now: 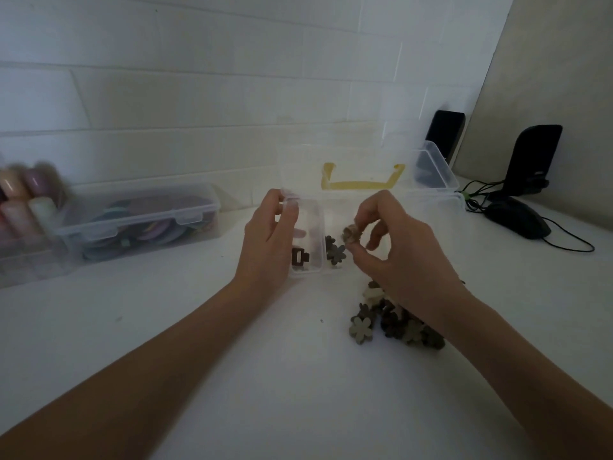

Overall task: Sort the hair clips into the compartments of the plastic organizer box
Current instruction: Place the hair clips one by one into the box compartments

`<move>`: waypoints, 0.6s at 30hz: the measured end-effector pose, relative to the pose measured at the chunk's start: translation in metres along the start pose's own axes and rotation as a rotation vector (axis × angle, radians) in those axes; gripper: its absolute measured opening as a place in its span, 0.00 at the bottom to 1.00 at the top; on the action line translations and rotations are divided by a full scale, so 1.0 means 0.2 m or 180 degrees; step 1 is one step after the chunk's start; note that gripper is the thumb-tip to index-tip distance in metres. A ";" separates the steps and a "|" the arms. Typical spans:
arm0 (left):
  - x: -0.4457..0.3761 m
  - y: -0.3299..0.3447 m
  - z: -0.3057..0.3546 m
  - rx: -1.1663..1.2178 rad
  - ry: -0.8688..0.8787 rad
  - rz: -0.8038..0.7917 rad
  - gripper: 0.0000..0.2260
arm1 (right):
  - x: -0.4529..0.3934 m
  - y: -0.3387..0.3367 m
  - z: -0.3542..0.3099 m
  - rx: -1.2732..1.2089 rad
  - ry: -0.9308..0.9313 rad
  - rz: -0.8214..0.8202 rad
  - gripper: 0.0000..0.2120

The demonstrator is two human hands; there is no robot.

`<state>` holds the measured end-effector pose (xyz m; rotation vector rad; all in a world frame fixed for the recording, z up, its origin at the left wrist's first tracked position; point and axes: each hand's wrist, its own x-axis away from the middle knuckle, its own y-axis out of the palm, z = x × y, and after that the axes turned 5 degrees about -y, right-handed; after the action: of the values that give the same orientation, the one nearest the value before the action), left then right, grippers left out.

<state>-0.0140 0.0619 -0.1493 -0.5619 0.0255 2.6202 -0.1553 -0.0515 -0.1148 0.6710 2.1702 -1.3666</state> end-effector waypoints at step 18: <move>-0.01 0.01 0.01 0.0162 -0.0284 0.0087 0.08 | -0.03 -0.07 0.03 0.0390 -0.0295 -0.0485 0.05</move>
<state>-0.0143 0.0595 -0.1469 -0.4295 0.0722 2.6603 -0.1597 -0.0642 -0.1042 0.4839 2.1138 -1.5873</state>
